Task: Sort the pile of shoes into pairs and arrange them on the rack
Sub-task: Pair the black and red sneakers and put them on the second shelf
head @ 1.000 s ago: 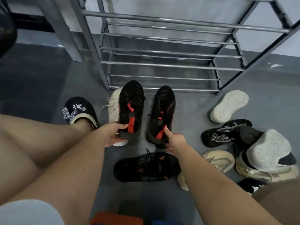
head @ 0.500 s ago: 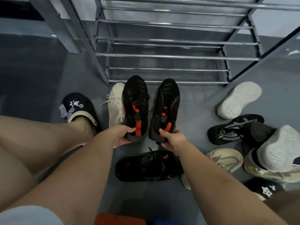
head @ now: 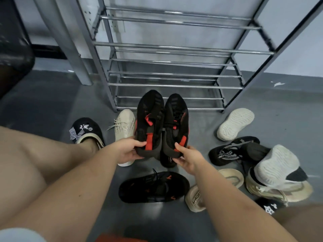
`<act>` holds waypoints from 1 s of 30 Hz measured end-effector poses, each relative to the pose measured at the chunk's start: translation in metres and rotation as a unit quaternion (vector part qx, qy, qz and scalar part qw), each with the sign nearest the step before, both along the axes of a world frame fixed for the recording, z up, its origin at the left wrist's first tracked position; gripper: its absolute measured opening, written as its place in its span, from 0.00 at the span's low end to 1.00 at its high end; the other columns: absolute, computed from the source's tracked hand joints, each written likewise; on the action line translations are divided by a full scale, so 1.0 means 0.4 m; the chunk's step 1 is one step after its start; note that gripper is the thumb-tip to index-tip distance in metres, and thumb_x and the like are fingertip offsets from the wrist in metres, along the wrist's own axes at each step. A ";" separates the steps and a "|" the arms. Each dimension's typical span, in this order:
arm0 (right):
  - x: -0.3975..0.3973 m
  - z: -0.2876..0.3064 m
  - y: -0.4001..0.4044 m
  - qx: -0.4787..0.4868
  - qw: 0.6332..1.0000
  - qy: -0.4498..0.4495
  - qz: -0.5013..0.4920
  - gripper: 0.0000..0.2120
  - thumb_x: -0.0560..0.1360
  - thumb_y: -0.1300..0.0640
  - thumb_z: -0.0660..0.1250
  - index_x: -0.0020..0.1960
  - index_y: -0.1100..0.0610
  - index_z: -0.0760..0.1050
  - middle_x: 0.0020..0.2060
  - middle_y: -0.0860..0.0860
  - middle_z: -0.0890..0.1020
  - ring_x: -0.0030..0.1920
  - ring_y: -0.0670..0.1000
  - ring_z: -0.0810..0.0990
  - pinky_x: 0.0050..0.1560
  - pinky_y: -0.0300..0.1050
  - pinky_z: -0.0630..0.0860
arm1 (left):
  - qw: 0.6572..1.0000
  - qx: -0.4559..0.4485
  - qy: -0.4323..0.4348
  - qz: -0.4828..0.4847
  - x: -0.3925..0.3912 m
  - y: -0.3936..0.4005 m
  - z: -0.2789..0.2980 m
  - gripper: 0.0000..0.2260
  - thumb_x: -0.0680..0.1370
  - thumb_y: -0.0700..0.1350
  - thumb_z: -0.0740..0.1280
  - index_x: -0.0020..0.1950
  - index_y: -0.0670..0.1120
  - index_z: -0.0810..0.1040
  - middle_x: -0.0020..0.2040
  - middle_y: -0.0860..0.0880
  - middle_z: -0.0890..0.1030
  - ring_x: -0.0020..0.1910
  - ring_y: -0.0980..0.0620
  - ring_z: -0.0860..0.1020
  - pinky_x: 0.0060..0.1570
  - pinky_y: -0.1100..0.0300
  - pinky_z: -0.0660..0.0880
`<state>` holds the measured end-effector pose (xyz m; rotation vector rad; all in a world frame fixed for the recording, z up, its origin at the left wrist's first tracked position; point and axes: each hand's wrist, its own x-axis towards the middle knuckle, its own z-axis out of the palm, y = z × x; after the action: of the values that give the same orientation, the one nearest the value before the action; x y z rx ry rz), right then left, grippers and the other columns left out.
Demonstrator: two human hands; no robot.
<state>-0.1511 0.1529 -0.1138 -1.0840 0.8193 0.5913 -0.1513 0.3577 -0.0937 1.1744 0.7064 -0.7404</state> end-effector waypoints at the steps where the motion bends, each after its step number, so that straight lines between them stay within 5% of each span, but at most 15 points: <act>1: 0.000 0.017 -0.009 -0.002 1.000 -0.006 -0.003 0.11 0.75 0.64 0.68 0.56 0.62 0.71 0.46 0.57 0.79 0.48 0.55 0.79 0.40 0.48 0.81 | 1.000 -0.005 -0.004 -0.001 0.001 -0.007 0.012 0.10 0.79 0.35 0.61 0.57 0.44 0.75 0.49 0.46 0.82 0.47 0.50 0.80 0.44 0.54 0.80; 6: -0.011 0.107 -0.064 -0.024 0.999 -0.023 0.000 0.22 0.74 0.63 0.70 0.65 0.63 0.68 0.55 0.60 0.79 0.46 0.54 0.80 0.40 0.48 0.80 | 0.999 -0.008 -0.003 -0.038 0.008 -0.043 0.089 0.07 0.78 0.37 0.62 0.54 0.42 0.77 0.39 0.47 0.86 0.46 0.50 0.81 0.46 0.53 0.78; 11: -0.068 0.198 -0.108 -0.013 1.000 -0.009 0.000 0.06 0.75 0.63 0.68 0.50 0.61 0.73 0.42 0.57 0.78 0.41 0.53 0.79 0.32 0.45 0.82 | 0.996 -0.012 0.000 -0.084 -0.015 -0.075 0.148 0.09 0.78 0.37 0.63 0.58 0.40 0.76 0.43 0.45 0.85 0.47 0.49 0.81 0.45 0.54 0.80; 14: -0.109 0.228 -0.134 -0.021 1.000 -0.013 -0.015 0.09 0.75 0.63 0.69 0.52 0.60 0.72 0.42 0.56 0.78 0.41 0.52 0.79 0.39 0.46 0.80 | 0.995 -0.014 -0.004 -0.096 -0.035 -0.105 0.173 0.09 0.78 0.36 0.63 0.57 0.39 0.76 0.41 0.44 0.85 0.48 0.48 0.81 0.48 0.52 0.78; 18: -0.137 0.273 -0.168 -0.030 0.999 -0.022 -0.039 0.11 0.74 0.63 0.70 0.54 0.61 0.71 0.42 0.57 0.79 0.41 0.52 0.79 0.29 0.43 0.81 | 0.992 -0.013 -0.029 -0.125 -0.041 -0.144 0.230 0.08 0.78 0.36 0.63 0.56 0.40 0.76 0.41 0.45 0.85 0.48 0.48 0.80 0.51 0.51 0.77; 22: -0.130 0.320 -0.186 -0.069 0.996 -0.053 -0.034 0.20 0.73 0.60 0.71 0.62 0.61 0.69 0.47 0.57 0.79 0.42 0.52 0.80 0.35 0.44 0.81 | 0.990 -0.016 -0.065 -0.126 -0.036 -0.164 0.285 0.08 0.78 0.36 0.63 0.56 0.42 0.76 0.44 0.45 0.85 0.49 0.48 0.80 0.53 0.50 0.77; 30: -0.074 0.468 -0.170 -0.087 0.987 -0.135 -0.018 0.15 0.74 0.61 0.70 0.58 0.60 0.71 0.43 0.55 0.78 0.41 0.51 0.78 0.32 0.43 0.81 | 0.986 -0.015 -0.129 -0.103 -0.009 -0.147 0.418 0.06 0.78 0.37 0.63 0.52 0.43 0.77 0.44 0.46 0.84 0.48 0.49 0.80 0.54 0.52 0.75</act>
<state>-0.1806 0.0849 0.0736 -1.2738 0.6598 0.3358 -0.1550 0.2988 0.0734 1.3009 0.3601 -0.7498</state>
